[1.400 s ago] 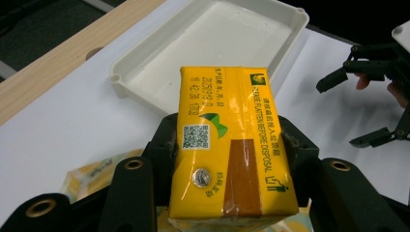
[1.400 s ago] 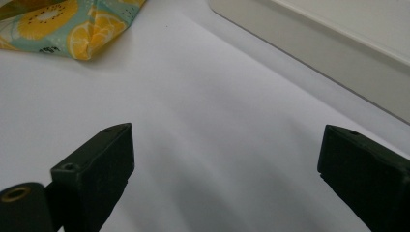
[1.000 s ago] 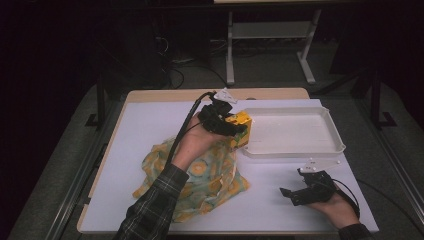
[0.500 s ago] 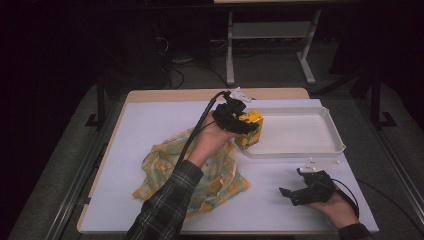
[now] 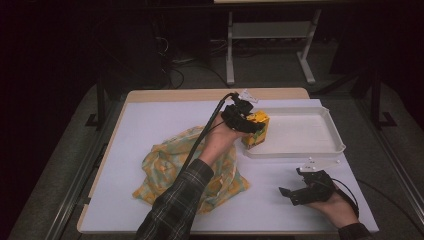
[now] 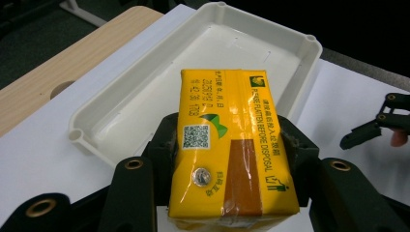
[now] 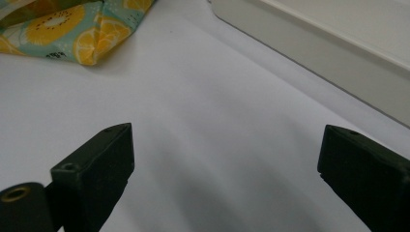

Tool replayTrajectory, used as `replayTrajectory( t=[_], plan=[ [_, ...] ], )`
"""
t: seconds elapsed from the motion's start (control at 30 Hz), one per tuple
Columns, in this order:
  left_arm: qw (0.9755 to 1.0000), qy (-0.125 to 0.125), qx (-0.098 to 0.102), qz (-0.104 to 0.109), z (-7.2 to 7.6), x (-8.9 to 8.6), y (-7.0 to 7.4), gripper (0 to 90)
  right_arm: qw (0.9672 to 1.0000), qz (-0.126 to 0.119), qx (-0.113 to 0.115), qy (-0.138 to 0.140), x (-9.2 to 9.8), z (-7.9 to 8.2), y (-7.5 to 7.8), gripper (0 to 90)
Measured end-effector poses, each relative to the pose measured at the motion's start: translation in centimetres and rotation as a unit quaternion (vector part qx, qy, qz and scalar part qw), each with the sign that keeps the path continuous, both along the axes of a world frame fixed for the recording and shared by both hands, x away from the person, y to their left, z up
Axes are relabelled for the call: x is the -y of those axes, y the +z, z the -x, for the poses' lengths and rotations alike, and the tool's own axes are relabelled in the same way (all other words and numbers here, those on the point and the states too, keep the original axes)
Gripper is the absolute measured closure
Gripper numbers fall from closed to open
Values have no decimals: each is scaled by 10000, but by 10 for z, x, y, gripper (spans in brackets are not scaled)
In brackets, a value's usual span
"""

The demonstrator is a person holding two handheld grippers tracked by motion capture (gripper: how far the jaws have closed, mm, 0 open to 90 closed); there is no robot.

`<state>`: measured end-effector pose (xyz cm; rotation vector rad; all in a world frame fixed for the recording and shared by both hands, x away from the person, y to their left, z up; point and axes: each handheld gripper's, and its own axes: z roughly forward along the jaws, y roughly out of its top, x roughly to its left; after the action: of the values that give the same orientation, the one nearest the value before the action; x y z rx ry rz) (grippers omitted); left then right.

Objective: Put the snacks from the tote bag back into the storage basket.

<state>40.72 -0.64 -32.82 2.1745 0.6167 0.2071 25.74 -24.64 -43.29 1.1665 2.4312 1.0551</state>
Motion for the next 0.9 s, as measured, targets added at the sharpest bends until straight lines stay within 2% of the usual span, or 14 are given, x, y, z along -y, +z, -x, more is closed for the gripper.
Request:
replayTrajectory(
  t=[0.53, 0.9],
  plan=[
    [10000, -3, -30, -2, -8, 24, -17, 514, 10000, -34, -8, 5, 1, -1, 0, 55],
    [9997, -25, -54, -216, -10, 30, -29, 513, 10000, -23, 36, 30, 1, -2, -1, 55]
  ],
)
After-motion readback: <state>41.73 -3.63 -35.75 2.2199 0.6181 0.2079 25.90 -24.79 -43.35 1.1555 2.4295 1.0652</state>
